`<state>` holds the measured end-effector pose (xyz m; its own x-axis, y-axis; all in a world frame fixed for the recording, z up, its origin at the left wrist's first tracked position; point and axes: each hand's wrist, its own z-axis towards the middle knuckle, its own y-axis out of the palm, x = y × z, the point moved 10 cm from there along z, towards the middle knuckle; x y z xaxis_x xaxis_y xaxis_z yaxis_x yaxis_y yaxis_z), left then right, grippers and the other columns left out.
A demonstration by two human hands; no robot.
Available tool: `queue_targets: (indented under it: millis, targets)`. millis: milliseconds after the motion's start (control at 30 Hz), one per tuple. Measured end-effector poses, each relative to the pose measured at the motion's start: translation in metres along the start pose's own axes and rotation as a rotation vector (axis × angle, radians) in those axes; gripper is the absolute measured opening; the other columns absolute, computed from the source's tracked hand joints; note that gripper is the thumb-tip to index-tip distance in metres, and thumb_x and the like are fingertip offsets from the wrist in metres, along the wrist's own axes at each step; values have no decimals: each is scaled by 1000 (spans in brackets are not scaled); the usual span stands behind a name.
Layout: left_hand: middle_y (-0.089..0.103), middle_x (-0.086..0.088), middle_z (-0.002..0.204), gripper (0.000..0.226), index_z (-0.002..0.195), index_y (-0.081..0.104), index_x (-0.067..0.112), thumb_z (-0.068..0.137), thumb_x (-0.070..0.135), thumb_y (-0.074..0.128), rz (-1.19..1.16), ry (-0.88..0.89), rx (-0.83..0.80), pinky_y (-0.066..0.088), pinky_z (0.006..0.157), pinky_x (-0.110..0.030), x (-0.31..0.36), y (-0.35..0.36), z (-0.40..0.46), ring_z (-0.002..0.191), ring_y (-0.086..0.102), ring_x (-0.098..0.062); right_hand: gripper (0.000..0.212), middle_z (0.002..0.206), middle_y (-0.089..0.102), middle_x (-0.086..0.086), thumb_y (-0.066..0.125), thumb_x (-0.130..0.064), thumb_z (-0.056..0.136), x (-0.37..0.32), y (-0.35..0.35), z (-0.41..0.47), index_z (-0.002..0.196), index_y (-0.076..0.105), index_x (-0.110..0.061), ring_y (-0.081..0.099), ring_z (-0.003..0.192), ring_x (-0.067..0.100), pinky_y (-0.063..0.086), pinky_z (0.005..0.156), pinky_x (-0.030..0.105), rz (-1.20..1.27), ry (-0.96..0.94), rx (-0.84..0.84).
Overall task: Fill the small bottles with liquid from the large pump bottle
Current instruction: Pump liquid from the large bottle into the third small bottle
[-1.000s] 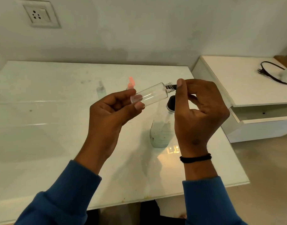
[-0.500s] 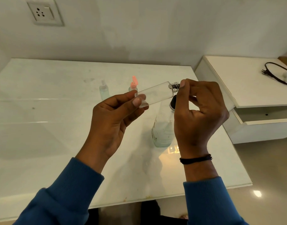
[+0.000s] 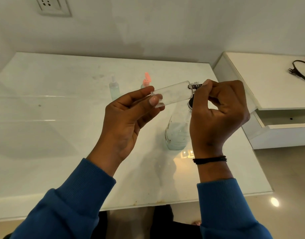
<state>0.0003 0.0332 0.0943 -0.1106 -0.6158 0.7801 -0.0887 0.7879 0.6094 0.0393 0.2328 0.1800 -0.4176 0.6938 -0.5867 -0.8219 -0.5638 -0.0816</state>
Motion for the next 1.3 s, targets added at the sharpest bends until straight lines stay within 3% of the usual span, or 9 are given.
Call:
queue_targets:
  millis: [233, 400, 633, 900, 1067, 1200, 1300]
  targets:
    - [77, -13, 108, 39, 112, 72, 8, 74, 11, 72, 30, -16, -23, 61, 77, -26, -1, 1, 0, 97, 75, -34, 24, 72, 57, -2, 66, -8, 92, -11, 0, 7, 69, 66, -1, 52, 67, 6, 53, 56, 28, -22, -86, 4]
    - [77, -13, 109, 41, 113, 72, 7, 73, 8, 73, 27, -8, -40, 60, 80, -27, -1, 1, 2, 100, 75, -33, 23, 76, 59, -5, 70, -16, 93, -17, -1, 8, 74, 71, -3, 56, 70, 6, 52, 60, 23, -37, -108, -5]
    - [78, -12, 107, 50, 114, 72, 10, 65, 5, 78, 84, 25, -67, 59, 84, -28, 0, 1, 3, 104, 74, -33, 35, 72, 53, -3, 65, -12, 96, -6, 0, 3, 64, 67, 1, 54, 63, 13, 45, 57, 23, -51, -72, 26]
    - [77, -13, 109, 50, 119, 71, 6, 69, 7, 77, 100, 25, -63, 60, 85, -30, 1, 2, 2, 100, 74, -36, 35, 67, 53, -1, 64, -10, 96, -5, -2, 9, 62, 65, -2, 47, 63, 6, 40, 59, 18, -21, -69, 36]
    - [77, -16, 106, 44, 116, 72, 5, 72, 6, 75, 87, 13, -47, 60, 81, -28, 0, 1, 2, 95, 75, -35, 32, 67, 59, 10, 63, -6, 96, -1, -4, -2, 66, 66, 2, 48, 71, -6, 39, 67, 13, -8, -81, 49]
    - [78, -13, 105, 43, 114, 73, 6, 71, 9, 76, 89, 11, -40, 60, 80, -27, -1, 1, 1, 94, 76, -34, 33, 67, 62, 12, 63, -7, 97, -1, -3, 0, 66, 67, 3, 50, 71, 4, 41, 67, 17, -14, -79, 51]
    - [78, -11, 105, 43, 115, 72, 5, 73, 9, 75, 96, 14, -42, 60, 82, -28, -1, 2, 2, 94, 76, -34, 34, 69, 63, 9, 62, -11, 97, -4, -3, 6, 65, 67, 1, 55, 68, 19, 44, 62, 29, -53, -96, 64]
